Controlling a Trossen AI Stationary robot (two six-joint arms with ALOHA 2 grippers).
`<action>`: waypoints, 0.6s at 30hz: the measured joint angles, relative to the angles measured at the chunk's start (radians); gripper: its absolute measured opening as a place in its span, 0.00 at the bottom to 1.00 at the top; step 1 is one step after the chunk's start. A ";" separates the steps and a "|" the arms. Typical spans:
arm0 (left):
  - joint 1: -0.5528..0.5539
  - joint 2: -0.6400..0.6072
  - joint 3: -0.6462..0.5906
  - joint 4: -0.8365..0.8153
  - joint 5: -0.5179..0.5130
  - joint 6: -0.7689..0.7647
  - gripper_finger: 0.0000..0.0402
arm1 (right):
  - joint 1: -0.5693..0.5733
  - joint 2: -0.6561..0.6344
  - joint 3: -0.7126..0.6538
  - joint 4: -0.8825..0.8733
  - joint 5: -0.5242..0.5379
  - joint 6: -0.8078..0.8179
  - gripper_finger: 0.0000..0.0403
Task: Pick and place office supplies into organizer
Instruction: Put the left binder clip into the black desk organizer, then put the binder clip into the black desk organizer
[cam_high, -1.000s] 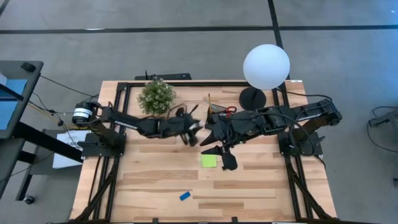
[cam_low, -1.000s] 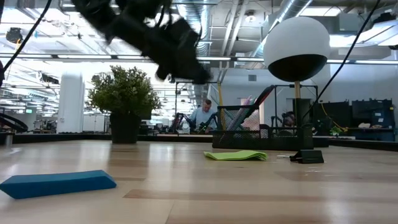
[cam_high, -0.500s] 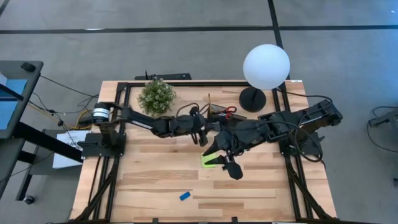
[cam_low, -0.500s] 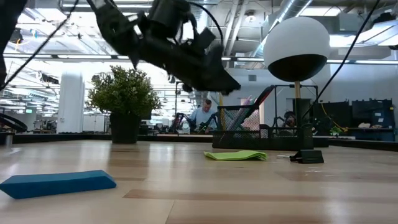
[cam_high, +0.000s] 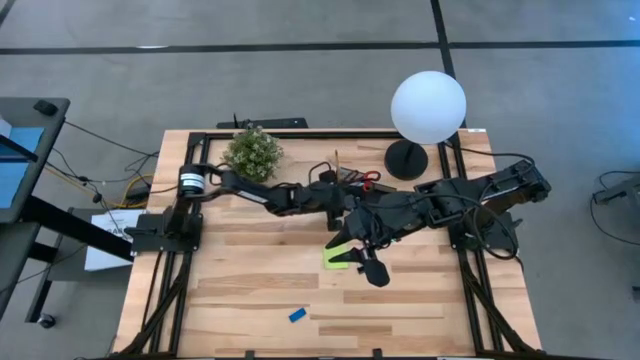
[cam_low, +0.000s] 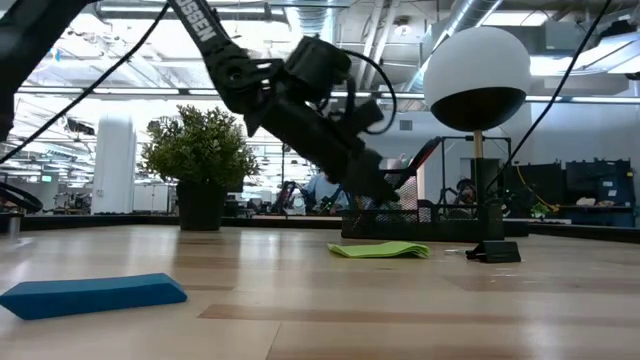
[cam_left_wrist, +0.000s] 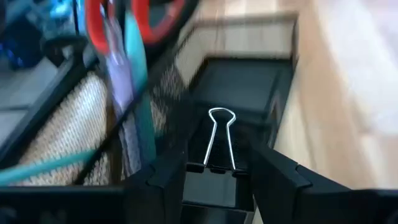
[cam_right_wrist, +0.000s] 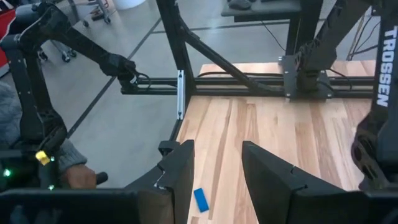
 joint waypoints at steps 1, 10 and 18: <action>0.000 0.003 0.014 -0.043 -0.016 -0.002 0.36 | 0.000 0.000 0.000 0.000 0.000 0.002 0.32; 0.002 0.003 0.076 -0.135 -0.054 0.029 0.46 | -0.001 0.000 0.000 0.000 0.000 0.001 0.32; -0.025 -0.040 0.232 -0.343 -0.016 -0.143 0.48 | 0.014 0.000 0.000 -0.003 -0.001 0.002 0.32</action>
